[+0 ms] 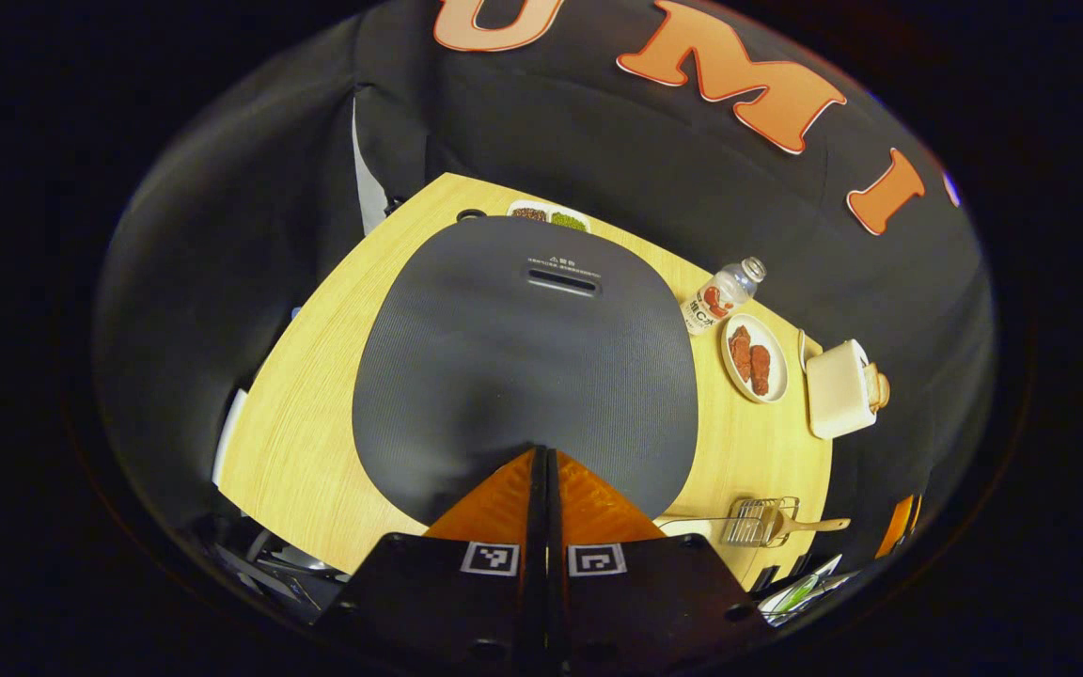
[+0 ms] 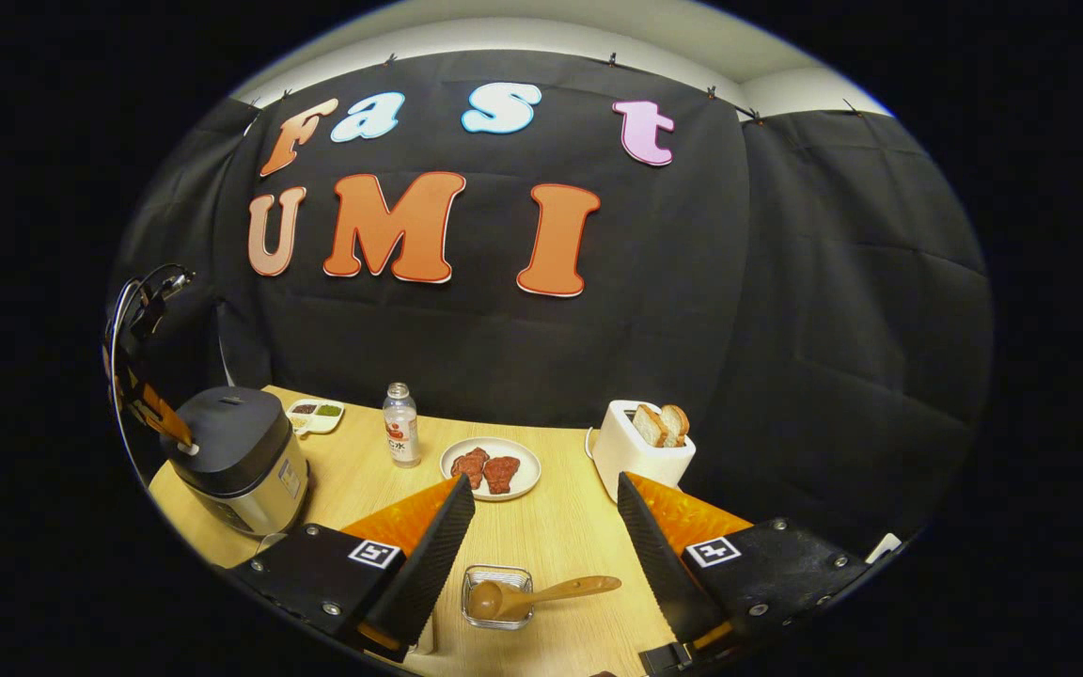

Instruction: Close the left gripper, press the button to open the rice cooker; take a wooden spoon from the chopstick holder with the right hand, scoop a spoonful of rice and pour it into the rice cooker, then put the wooden spoon back into the chopstick holder.

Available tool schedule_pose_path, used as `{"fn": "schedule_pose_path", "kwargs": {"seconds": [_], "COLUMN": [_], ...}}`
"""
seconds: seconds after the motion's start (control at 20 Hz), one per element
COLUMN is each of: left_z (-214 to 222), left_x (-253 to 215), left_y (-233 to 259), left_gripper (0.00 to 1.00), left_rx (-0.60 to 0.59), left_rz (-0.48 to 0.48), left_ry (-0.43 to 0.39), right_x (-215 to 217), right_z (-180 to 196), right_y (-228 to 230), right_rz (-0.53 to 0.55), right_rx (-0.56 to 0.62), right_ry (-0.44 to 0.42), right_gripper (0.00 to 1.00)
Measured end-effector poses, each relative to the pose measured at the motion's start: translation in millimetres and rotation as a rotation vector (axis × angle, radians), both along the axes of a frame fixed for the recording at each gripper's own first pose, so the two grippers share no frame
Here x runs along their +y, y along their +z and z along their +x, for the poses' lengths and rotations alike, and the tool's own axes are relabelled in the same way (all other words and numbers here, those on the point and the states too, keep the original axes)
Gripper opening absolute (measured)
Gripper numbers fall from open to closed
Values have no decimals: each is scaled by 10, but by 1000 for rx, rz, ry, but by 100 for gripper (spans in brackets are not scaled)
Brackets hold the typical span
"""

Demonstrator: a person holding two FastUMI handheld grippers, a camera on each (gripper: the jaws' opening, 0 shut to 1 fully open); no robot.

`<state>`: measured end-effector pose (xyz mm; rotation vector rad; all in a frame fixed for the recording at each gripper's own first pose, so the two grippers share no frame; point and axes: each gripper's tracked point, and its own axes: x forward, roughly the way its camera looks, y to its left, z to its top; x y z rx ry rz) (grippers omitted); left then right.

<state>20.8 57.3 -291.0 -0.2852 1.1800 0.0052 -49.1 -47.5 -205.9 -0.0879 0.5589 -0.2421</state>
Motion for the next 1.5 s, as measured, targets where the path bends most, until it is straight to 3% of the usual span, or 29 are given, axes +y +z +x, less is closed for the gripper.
{"fn": "schedule_pose_path", "kwargs": {"seconds": [0.25, 0.4, 0.65, 0.8, 0.95, 1.1, 1.25, 1.5], "left_z": [-26, 25, 422, 517, 501, 298, 168, 1], "left_x": [-8, 3, 87, 168, 245, 115, -31, -114], "left_y": [72, 264, 1052, 1386, 1711, 1742, 1697, 1780], "left_gripper": [4, 6, 5, 5, 6, 6, 18, 60], "left_rx": [-49, -160, -510, -606, -713, -722, -722, -764], "left_rz": [-62, -22, 59, 143, 204, 198, 213, 267], "left_ry": [24, 15, 1, 19, 38, 15, -25, -74], "right_x": [-3, -59, -280, -415, -439, -445, -448, -376], "right_z": [-60, -137, -263, -285, -372, -397, -447, -510], "right_y": [-137, -303, -598, -762, -965, -1159, -1361, -1650], "right_rz": [13, 17, -6, -27, 43, 115, 188, 325], "right_rx": [31, 71, 141, 179, 220, 251, 288, 325], "right_ry": [3, 1, -34, -41, -53, -84, -122, -179], "right_gripper": [95, 94, 95, 95, 95, 95, 95, 93]}}
